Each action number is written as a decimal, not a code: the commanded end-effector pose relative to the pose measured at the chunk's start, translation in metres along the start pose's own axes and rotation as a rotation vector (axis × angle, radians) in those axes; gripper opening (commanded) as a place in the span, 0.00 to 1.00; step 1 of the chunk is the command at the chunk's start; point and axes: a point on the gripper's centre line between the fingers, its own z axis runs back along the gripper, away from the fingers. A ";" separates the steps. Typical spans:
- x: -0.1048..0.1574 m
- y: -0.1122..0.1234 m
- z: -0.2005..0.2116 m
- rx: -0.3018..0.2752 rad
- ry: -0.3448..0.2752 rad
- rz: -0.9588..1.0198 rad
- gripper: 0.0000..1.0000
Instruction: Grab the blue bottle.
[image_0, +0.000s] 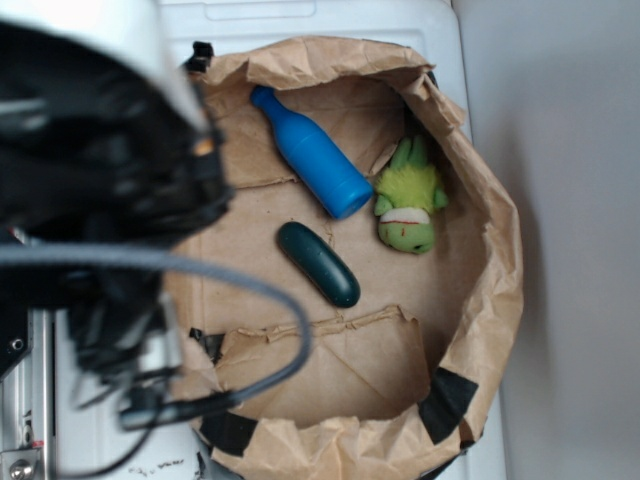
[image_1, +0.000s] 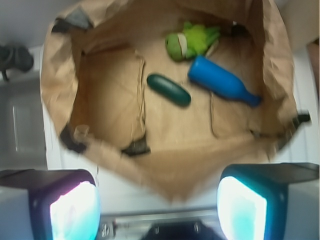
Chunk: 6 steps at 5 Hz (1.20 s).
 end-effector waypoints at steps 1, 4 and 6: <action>0.064 0.018 -0.021 -0.027 -0.116 0.002 1.00; 0.059 0.016 -0.031 -0.063 -0.162 -0.025 1.00; 0.059 0.016 -0.031 -0.063 -0.162 -0.025 1.00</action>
